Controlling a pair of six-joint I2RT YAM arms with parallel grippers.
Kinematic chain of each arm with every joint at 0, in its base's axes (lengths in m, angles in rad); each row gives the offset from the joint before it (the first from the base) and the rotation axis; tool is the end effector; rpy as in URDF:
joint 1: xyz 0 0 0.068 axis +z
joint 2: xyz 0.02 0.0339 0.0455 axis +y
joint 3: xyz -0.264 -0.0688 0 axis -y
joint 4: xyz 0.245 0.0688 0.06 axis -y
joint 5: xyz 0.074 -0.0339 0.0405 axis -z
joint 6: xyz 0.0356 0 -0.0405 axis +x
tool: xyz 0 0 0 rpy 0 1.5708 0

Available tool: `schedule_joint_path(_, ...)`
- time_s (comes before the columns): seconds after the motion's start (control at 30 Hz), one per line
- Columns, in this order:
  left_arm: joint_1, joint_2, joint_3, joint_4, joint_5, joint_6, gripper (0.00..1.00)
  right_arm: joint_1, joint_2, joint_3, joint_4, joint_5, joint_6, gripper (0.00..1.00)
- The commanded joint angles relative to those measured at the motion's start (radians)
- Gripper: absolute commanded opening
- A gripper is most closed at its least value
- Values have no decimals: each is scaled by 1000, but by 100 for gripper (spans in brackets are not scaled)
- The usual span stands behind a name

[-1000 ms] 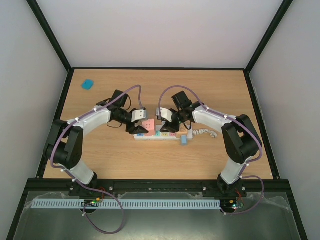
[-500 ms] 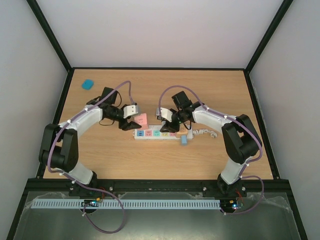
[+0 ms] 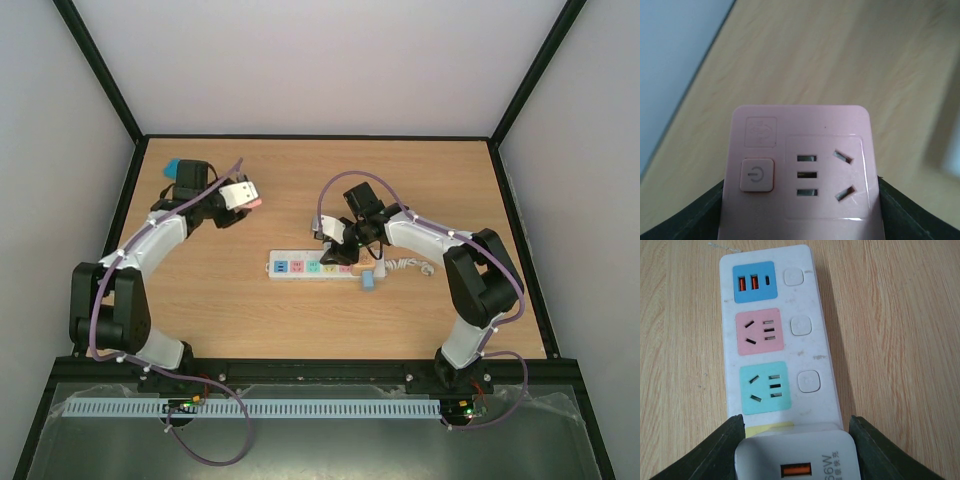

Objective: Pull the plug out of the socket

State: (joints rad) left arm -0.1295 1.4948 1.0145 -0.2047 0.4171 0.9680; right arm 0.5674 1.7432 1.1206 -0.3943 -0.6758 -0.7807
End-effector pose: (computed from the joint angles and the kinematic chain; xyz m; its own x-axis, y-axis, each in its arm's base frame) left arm 0.3229 -0.0566 0.2493 -0.0022 0.7598 -0.6502 0.7601 0.4237 0.4926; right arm 0.2856 0.2084 0.1929 -0.0191 -0.6633 -0.7481 -0.9998 0.0201 0.0078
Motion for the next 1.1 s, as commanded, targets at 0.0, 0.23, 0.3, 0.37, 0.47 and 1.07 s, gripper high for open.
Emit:
schedule_joint_path(0.0,17,24,49,139,-269,70,37,12,17,-21,8,22,12,21)
schedule_joint_path(0.23,20,141,90,274,-532,193,36,14,12,-25,8,21,15,21)
schedule_joint_path(0.3,22,176,104,305,-582,229,35,14,11,-26,9,20,17,21)
schedule_joint_path(0.37,22,209,110,351,-625,266,36,15,12,-25,8,19,17,21)
schedule_joint_path(0.47,22,262,125,421,-690,326,36,15,14,-24,8,18,18,21)
schedule_joint_path(1.07,69,568,303,577,-821,580,37,19,9,-27,7,28,21,21)
